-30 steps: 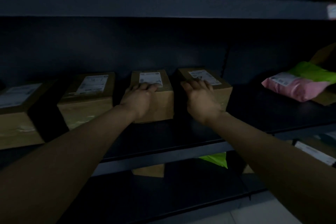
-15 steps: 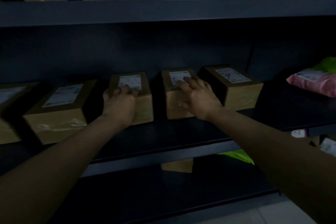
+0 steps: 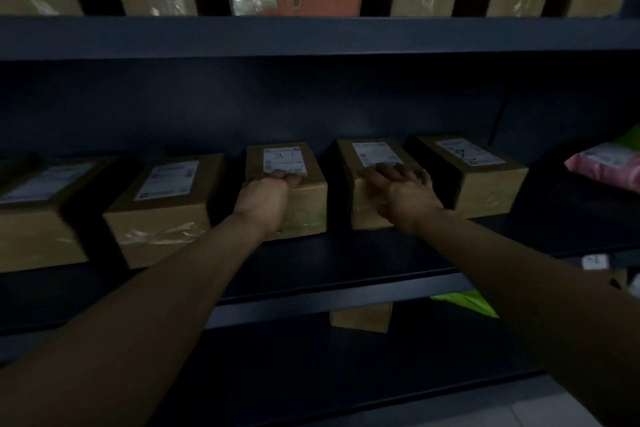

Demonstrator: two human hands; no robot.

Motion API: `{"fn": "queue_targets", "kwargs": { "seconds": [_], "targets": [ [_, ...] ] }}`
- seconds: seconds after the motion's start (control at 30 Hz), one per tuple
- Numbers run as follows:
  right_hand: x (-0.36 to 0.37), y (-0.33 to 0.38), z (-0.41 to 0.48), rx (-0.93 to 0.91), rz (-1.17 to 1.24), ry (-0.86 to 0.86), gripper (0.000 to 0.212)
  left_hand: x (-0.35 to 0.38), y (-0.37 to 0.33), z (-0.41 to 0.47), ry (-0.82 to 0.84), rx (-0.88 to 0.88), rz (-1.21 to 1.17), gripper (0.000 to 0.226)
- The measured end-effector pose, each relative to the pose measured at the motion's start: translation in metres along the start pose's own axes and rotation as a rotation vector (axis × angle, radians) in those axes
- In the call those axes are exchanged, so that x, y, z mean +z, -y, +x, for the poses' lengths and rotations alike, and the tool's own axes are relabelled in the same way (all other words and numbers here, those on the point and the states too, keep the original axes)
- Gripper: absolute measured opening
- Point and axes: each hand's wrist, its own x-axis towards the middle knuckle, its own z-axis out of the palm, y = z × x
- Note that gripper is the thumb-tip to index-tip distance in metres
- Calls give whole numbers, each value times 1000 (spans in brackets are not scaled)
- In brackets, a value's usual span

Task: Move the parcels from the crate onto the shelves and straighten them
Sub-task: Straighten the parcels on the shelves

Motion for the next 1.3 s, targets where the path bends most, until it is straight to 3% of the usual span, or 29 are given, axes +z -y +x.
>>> {"fn": "queue_targets", "kwargs": {
  "seconds": [0.2, 0.33, 0.43, 0.57, 0.77, 1.13, 1.3],
  "targets": [
    [-19, 37, -7, 4, -81, 40, 72, -8, 22, -33, -149, -8, 108, 80],
    [-31, 84, -9, -177, 17, -26, 70, -16, 67, -56, -149, -149, 217, 62],
    [-29, 118, -3, -234, 29, -12, 70, -11, 99, -70, -45, -242, 194, 54],
    [-16, 137, 2, -212, 21, 46, 76, -1, 125, -73, -48, -215, 90, 55],
    [-9, 143, 1, -173, 30, 53, 79, 4, 139, -68, -124, -226, 139, 54],
    [-3, 152, 2, -127, 69, 53, 81, 11, 159, -52, -84, -160, 95, 57],
    [-3, 154, -2, -114, 78, 63, 85, 5, 154, -55, -10, -200, 114, 76]
  ]
}}
